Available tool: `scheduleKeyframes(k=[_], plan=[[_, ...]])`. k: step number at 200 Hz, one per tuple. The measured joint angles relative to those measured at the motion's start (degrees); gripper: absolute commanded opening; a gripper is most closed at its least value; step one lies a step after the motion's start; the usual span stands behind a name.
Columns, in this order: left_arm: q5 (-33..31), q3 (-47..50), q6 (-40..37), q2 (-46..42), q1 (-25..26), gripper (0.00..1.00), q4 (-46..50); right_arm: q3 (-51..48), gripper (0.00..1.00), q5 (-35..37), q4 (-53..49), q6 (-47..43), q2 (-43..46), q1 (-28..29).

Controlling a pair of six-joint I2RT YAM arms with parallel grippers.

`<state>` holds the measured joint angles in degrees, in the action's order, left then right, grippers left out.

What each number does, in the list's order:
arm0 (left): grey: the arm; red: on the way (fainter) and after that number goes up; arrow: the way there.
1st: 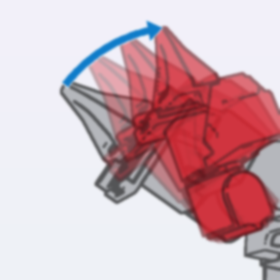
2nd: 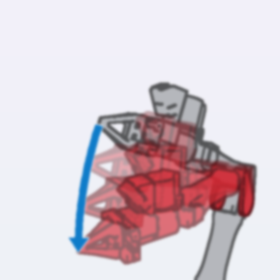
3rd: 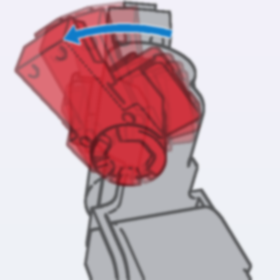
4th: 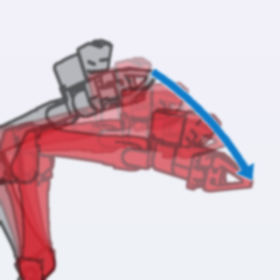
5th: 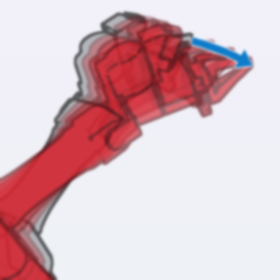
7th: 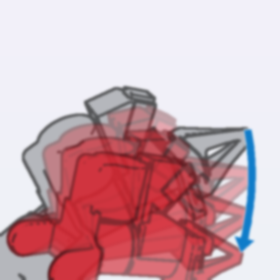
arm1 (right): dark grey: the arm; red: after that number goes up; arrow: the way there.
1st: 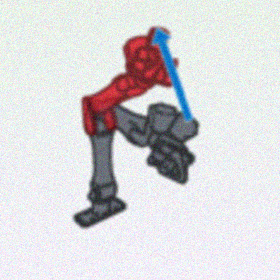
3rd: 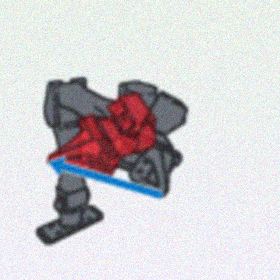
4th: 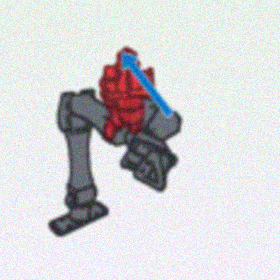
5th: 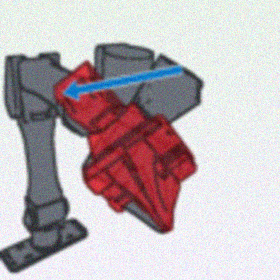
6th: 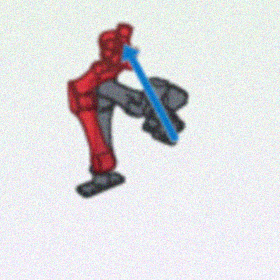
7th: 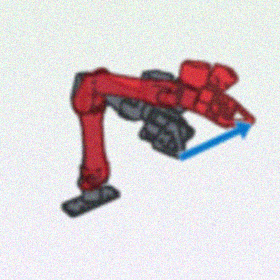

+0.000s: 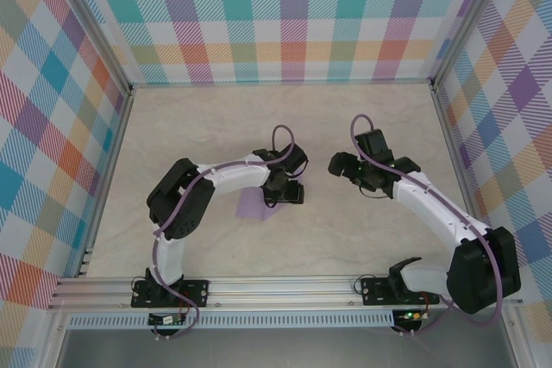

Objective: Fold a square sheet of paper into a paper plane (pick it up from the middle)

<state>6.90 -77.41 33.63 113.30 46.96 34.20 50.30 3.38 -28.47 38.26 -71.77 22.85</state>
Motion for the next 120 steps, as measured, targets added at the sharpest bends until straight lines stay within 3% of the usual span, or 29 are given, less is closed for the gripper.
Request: scheduleKeyframes(k=[49,81,120], plan=[[3.2,2.6,1.3,-1.0,-1.4,0.31,-3.1,0.1,0.23,-16.2,8.0,-0.6,-9.9,0.3],[3.6,3.7,1.6,-1.3,-1.5,0.24,-4.2,1.4,0.10,-22.9,11.9,0.1,-18.5,3.2],[4.2,4.5,1.7,-1.8,-1.7,0.21,-4.7,4.2,0.07,-26.3,14.8,0.9,-26.7,6.4]])
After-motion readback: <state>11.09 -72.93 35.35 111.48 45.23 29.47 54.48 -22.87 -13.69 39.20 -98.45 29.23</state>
